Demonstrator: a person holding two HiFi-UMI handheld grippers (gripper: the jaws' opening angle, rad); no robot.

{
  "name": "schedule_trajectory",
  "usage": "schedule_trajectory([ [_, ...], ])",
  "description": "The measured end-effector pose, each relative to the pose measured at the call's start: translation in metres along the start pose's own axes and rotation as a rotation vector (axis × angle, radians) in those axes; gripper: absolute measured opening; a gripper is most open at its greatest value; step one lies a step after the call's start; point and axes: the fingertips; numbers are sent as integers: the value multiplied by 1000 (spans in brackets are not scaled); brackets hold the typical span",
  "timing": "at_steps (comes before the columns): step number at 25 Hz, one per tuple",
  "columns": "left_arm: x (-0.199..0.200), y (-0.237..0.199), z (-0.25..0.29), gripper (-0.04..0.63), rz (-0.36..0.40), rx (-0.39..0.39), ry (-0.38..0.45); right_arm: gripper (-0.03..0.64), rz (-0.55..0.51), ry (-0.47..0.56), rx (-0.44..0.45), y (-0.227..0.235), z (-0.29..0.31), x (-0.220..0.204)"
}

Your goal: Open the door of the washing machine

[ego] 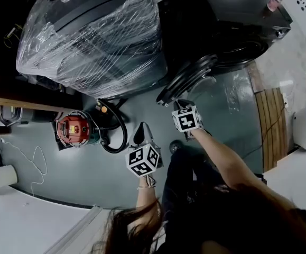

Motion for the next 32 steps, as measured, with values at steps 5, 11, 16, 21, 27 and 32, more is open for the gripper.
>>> schedule_trajectory([
  [5, 1, 38, -13, 11, 37, -34, 0, 28, 39, 80, -19, 23, -47, -1],
  [11, 2, 89, -35, 11, 64, -79, 18, 15, 98, 166, -57, 53, -109, -8],
  [16, 1, 134, -54, 11, 110, -119, 36, 8, 144, 221, -83, 76, -162, -22],
  [21, 5, 179, -75, 11, 186, -156, 59, 3, 162, 274, -96, 96, -210, -30],
  [27, 13, 232, -104, 11, 259, -200, 102, 2, 117, 343, -96, 113, -267, -30],
  [32, 19, 275, -120, 11, 275, -236, 135, 2, 74, 404, -101, 134, -311, -31],
])
Point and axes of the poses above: the fingertips, and each gripper's own axes: z forward along the fingers, y to its right, x out of its top, and after that the axes turned 2 degrees about -y, right-handed
